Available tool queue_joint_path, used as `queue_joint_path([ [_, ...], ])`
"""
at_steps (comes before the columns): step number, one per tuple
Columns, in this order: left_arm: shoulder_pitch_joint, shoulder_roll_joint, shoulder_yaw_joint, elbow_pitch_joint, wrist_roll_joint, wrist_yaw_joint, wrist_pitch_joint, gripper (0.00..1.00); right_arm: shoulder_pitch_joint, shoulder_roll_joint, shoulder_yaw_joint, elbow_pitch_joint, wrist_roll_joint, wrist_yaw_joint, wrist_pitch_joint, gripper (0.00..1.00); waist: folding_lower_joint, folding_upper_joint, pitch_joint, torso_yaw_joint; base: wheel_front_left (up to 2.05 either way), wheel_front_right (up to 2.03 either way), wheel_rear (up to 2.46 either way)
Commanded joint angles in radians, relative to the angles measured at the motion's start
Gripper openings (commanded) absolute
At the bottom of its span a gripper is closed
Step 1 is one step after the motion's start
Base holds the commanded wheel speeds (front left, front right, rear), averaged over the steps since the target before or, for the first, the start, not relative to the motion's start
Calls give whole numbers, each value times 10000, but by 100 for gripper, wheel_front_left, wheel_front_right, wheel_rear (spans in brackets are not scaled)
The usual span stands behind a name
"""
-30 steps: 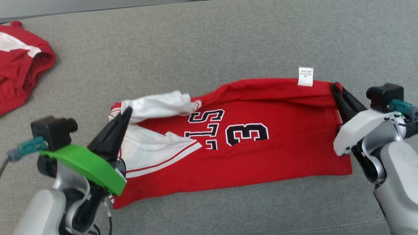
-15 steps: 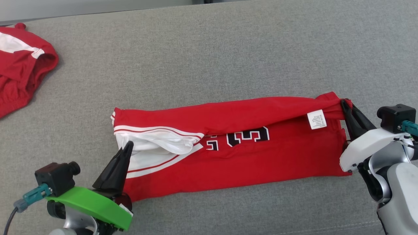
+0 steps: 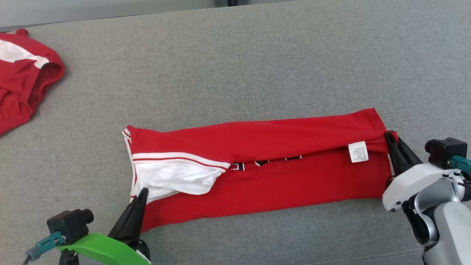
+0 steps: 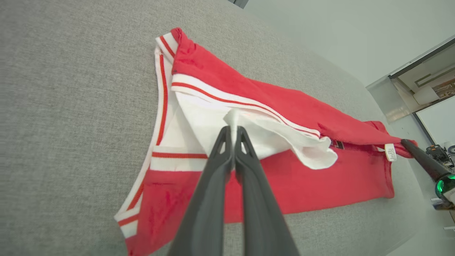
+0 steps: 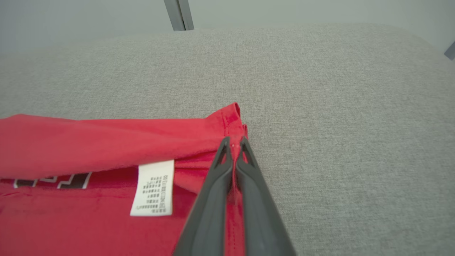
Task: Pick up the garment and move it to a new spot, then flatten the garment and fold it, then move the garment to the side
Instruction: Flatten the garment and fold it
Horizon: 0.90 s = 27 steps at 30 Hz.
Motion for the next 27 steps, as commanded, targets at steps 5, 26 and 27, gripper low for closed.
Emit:
queue_joint_path([
  [5, 250, -93, -107, 624, 187, -23, -295, 82, 86, 171, -179, 356, -160, -15, -288, 100, 0, 0, -66, -46, 0, 0, 0],
  [26, -446, -610, 186, 372, 1746, 1100, -2202, 100, 156, 554, -1051, 316, -397, -13, 14, 100, 0, 0, -584, 205, 0, 0, 0],
  [27, -569, -676, 128, 497, 1831, 1136, -2259, 100, 53, 517, -895, 453, -361, -15, 292, 100, 0, 0, -611, 206, 0, 0, 0],
])
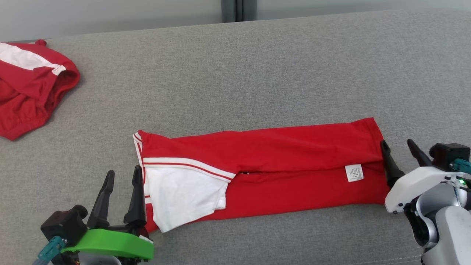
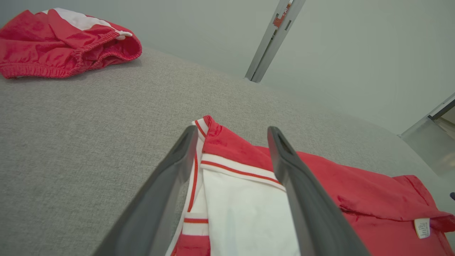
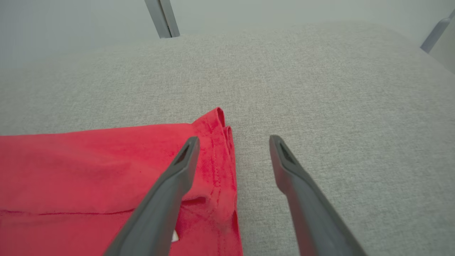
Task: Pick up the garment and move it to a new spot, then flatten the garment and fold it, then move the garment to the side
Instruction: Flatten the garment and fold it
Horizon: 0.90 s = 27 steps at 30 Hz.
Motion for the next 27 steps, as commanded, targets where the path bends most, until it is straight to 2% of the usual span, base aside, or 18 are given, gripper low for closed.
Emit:
queue_joint_path([
  [1, -220, -62, -42, 135, 151, 74, -127, 100, -139, -63, 108, 186, 53, -13, 275, 100, 0, 0, -47, 7, 0, 0, 0],
  [6, -617, -261, -240, 780, 679, 305, -340, 100, -457, -253, 322, 1094, 34, -12, 1355, 100, 0, 0, -181, 228, 0, 0, 0],
  [15, -666, -407, -326, 1256, 709, 248, -469, 100, -674, -281, 599, 2331, 199, -12, 1943, 100, 0, 0, -311, 566, 0, 0, 0],
  [16, -660, -418, -339, 1284, 713, 244, -478, 100, -686, -258, 633, 2426, 178, -12, 1976, 91, 0, 0, -330, 582, 0, 0, 0],
  [17, -654, -434, -364, 1315, 736, 255, -488, 100, -711, -230, 661, 2529, 156, -12, 2010, 61, 0, 0, -351, 594, 0, 0, 0],
  [18, -659, -452, -403, 1341, 771, 274, -492, 100, -750, -212, 683, 2615, 143, -12, 2014, 38, 0, 0, -370, 599, 0, 0, 0],
  [20, -697, -488, -506, 1403, 793, 254, -488, 100, -877, -201, 717, 2783, 117, -12, 1991, 2, 0, 0, -407, 596, 0, 0, 0],
  [21, -726, -501, -558, 1446, 829, 231, -484, 100, -946, -200, 732, 2861, 118, -13, 1953, 0, 0, 0, -427, 586, 0, 0, 0],
  [27, -811, -521, -705, 1576, 907, 240, -490, 100, -1330, -449, 543, 3075, 221, -18, 1591, 0, 0, 0, -493, 429, 0, 0, 0],
])
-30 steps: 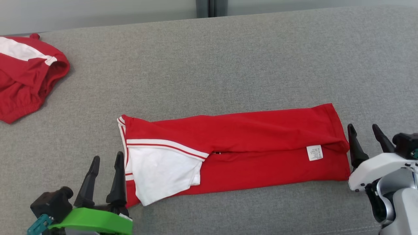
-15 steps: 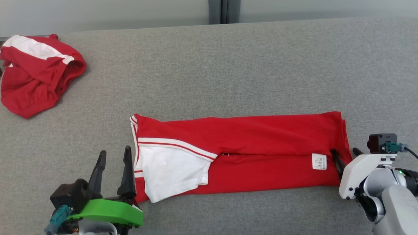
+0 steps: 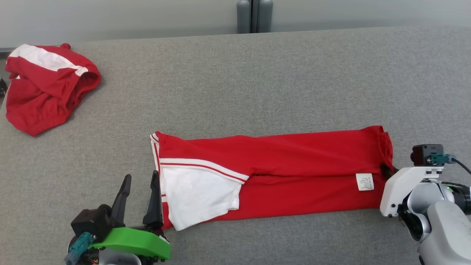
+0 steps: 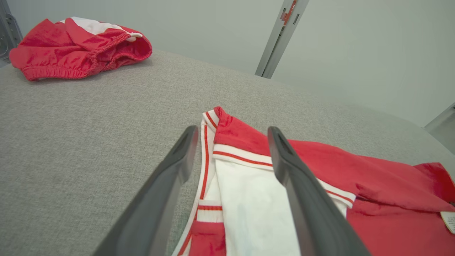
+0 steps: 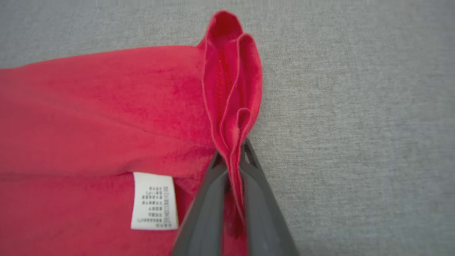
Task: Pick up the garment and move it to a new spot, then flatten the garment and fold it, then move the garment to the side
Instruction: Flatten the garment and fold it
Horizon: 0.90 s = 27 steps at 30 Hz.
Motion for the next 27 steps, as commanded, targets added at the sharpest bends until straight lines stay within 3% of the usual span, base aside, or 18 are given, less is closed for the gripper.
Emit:
queue_joint_path([
  [1, -187, -1, 14, 16, 60, 26, -48, 100, -121, -206, -157, 50, 89, -25, -99, 0, 0, 0, -26, -76, 0, 0, 0],
  [8, -208, 28, 41, 153, 58, 29, -96, 100, 310, -851, -1213, -44, 216, -24, -208, 0, 0, 0, -144, -346, 0, 0, 0],
  [13, -233, 1, 62, 174, 22, 21, -132, 100, 475, -850, -1702, -228, 301, -24, -315, 0, 0, 0, -121, -575, 0, 0, 0],
  [27, -409, -3, -19, 370, -15, -103, -174, 100, 1244, 245, 520, -3102, 1868, -19, 132, 0, 0, 0, -126, -658, 0, 0, 0],
])
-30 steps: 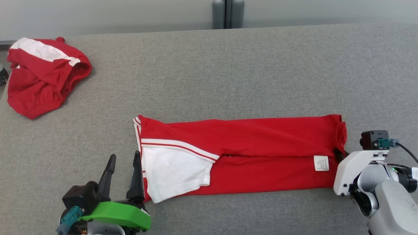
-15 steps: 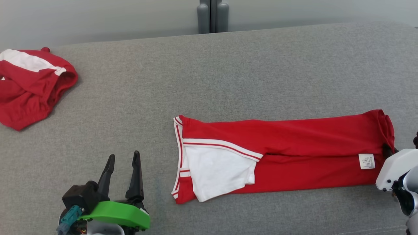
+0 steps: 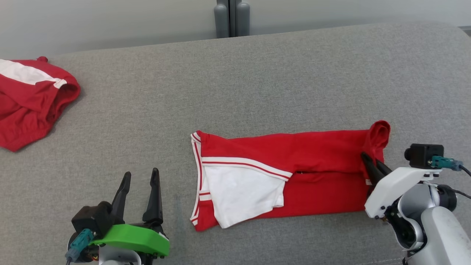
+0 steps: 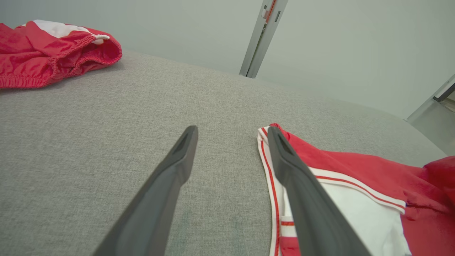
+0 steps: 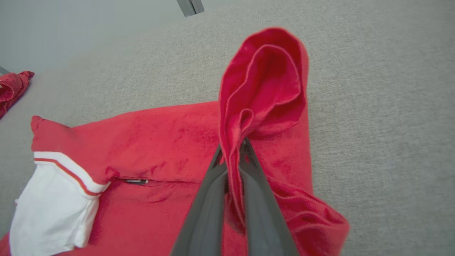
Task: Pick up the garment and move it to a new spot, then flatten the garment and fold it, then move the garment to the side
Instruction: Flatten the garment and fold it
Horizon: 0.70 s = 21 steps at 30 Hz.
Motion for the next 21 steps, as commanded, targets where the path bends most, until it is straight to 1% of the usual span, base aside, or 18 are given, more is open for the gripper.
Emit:
queue_joint_path([
  [1, -170, -1, 21, 19, -20, -5, -57, 100, 146, 58, 225, -303, 159, -12, 44, 0, 0, 0, -13, 80, 0, 0, 0],
  [6, -191, 3, 36, 60, -56, -40, -63, 100, 150, 380, 1361, -1210, 548, -12, 176, 0, 0, 0, -38, 328, 0, 0, 0],
  [11, -230, -31, 27, 92, -63, -68, -91, 100, -216, 755, 2546, -1419, 936, -12, 218, 0, 0, 0, -53, 592, 0, 0, 0],
  [14, -231, -50, 28, 88, -71, -54, -103, 100, -546, 935, 3303, -1220, 1156, -12, 186, 0, 0, 0, -45, 763, 0, 0, 0],
  [21, -311, -151, -42, 172, -87, -90, -120, 100, -1415, 1218, 4377, -82, 1533, -10, -64, 0, 0, 0, -6, 1171, 0, 0, 0],
])
